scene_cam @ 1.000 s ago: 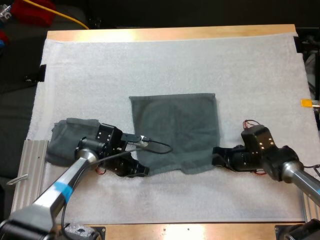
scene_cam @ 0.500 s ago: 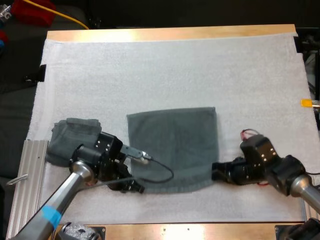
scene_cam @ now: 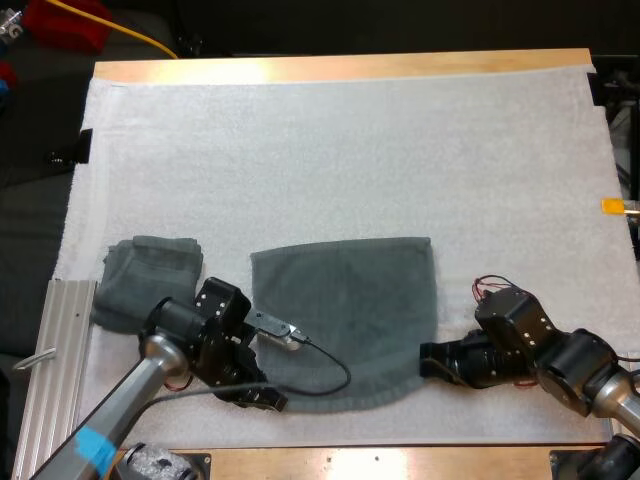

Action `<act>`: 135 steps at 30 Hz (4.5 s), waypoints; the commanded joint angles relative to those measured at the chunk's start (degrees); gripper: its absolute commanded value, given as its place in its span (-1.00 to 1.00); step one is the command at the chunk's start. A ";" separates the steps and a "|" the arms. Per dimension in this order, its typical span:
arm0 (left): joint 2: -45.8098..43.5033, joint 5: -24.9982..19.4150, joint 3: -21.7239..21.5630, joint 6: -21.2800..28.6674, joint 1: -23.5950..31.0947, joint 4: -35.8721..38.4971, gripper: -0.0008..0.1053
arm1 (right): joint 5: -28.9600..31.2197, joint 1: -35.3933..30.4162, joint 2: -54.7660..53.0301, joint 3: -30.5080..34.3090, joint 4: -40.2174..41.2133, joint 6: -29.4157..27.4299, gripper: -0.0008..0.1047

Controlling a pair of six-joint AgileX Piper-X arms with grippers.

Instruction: Pick towel from pile, fold and stack

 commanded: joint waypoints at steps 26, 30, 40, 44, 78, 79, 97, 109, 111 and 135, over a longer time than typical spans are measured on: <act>29.26 12.70 -27.44 -1.68 16.80 -1.30 -0.98 | -11.79 -18.25 22.34 -0.50 -41.61 20.07 -0.97; 31.38 12.22 -27.86 -2.80 17.37 -3.52 -0.98 | -10.21 -19.64 24.59 -0.72 -43.19 20.86 -0.97; 32.78 2.88 -27.86 -5.31 17.35 -9.16 -0.98 | -2.41 -19.68 26.49 -1.38 -43.22 20.86 -0.97; 32.78 0.76 -27.86 -5.31 17.35 -10.79 -0.98 | -0.25 -19.68 26.49 -1.38 -43.22 20.86 -0.97; 18.02 1.60 -27.98 -0.89 17.35 -8.26 0.24 | -6.06 -19.68 18.68 -1.38 -44.43 1.97 0.25; 16.41 1.60 -27.98 -0.89 17.35 -7.63 0.24 | -6.04 -19.68 17.37 -1.38 -42.58 1.09 0.25; -7.99 5.74 -27.98 -4.36 17.35 1.43 0.24 | -5.49 -19.68 0.59 -1.53 -18.49 -8.44 0.25; -18.43 9.36 -27.98 -5.29 17.35 6.06 0.24 | -2.91 -19.68 -9.22 -1.53 -7.87 -11.87 0.25; -19.22 9.35 -27.98 -5.29 17.35 6.05 0.24 | -2.39 -19.68 -9.57 -1.55 -7.89 -11.87 0.25; -19.19 14.56 -27.98 -6.62 17.35 4.90 0.24 | -2.00 -30.78 8.79 -7.56 -10.26 -21.96 0.25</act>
